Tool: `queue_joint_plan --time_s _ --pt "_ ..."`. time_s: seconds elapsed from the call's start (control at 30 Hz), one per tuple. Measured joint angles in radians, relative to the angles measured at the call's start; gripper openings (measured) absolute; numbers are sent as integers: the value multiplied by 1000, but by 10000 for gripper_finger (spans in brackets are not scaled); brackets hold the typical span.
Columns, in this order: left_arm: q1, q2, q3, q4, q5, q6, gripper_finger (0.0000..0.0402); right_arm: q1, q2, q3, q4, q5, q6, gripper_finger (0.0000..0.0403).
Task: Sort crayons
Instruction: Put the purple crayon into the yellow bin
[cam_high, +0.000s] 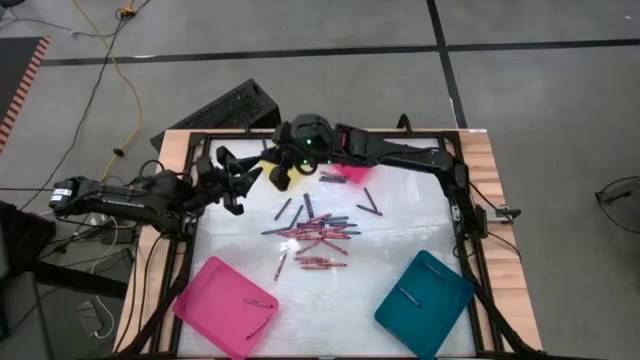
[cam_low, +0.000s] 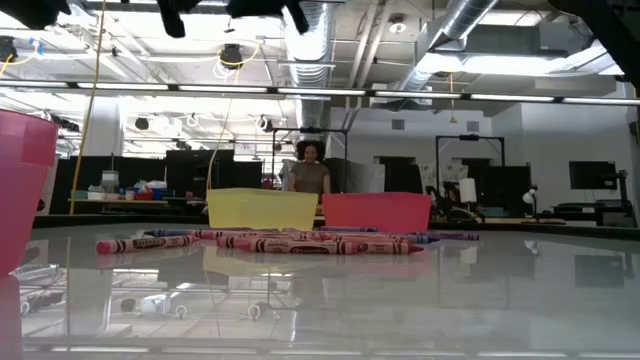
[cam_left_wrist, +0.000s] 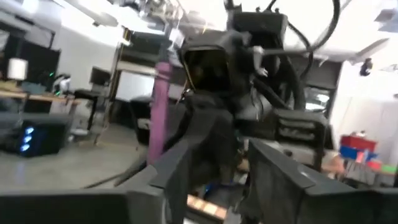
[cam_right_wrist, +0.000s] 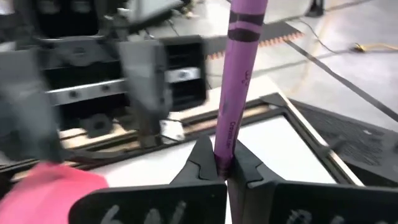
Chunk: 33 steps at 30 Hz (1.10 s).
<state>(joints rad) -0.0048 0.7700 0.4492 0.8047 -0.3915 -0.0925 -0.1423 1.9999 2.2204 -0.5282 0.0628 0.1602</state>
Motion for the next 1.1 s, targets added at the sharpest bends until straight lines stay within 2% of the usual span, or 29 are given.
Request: queue_joint_plan --time_s 0.13,0.23,0.43,0.53,0.67,0.8,1.1 --pt "1 0 0 -89 -50 5 181 -23 -28 0 -86 -7 -1 4" --pt "1 0 0 -153 -97 -11 194 -44 -75 1 -236 -14 -32 4" --pt "2 -10 0 -296 -129 -90 198 -109 -207 0 -712 14 -70 4" --pt "2 -17 -1 -373 -128 -132 198 -160 -278 0 -833 68 -36 4" --pt "2 -18 -1 -399 -128 -155 199 -230 -345 0 -854 160 -27 4" --pt "2 -18 -1 -396 -127 -157 199 -302 -352 2 -845 209 -25 4" --pt "2 -18 -1 -396 -111 -206 199 -439 -156 0 -858 172 -130 5"
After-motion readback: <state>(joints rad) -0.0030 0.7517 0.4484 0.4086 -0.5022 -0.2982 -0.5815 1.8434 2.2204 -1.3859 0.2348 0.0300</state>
